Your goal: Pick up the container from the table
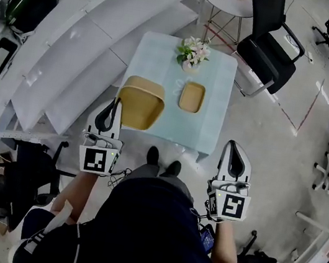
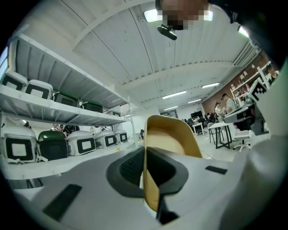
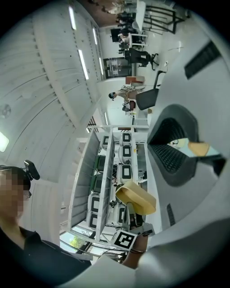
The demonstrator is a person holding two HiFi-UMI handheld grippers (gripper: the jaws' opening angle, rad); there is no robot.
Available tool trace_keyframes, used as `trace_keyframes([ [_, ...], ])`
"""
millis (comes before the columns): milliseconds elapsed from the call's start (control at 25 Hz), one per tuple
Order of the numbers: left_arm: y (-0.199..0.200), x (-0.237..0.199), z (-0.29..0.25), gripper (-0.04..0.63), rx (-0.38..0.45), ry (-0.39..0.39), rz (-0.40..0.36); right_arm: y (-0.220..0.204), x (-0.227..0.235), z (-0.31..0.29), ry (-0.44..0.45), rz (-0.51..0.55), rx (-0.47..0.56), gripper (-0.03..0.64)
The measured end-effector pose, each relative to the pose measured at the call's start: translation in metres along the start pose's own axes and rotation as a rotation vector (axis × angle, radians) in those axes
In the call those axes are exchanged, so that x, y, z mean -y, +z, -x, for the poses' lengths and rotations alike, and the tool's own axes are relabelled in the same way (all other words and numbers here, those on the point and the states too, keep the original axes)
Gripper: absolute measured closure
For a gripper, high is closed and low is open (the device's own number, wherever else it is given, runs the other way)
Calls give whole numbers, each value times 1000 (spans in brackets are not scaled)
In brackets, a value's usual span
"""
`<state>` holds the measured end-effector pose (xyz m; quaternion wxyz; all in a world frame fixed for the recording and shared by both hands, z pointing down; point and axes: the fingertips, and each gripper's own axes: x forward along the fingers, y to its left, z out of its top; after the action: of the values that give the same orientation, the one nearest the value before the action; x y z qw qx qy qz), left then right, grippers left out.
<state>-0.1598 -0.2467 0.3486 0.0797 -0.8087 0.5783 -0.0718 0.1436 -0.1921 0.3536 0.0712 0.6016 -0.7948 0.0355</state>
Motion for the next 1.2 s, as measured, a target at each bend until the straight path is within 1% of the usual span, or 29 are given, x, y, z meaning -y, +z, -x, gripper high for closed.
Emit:
trace_keyframes([
  [160,1,0,9,584,29,12,-31,5,2,6,-17,36,33,617],
  [360,2,0,15,584,60,29,-50,18,1,9,-38,98,75,617],
  [680,-4,5,24,584,74,30,-45,13,8,15,-73,95,60,617],
  [920,-6,4,31,584,89,39,-55,15,7,17,-73,82,73,617],
  [1040,-5,3,32,584,98,45,-55,8,7,19,-87,96,55,617],
  [1200,-4,5,35,584,101,47,-55,7,6,21,-94,85,59,617],
])
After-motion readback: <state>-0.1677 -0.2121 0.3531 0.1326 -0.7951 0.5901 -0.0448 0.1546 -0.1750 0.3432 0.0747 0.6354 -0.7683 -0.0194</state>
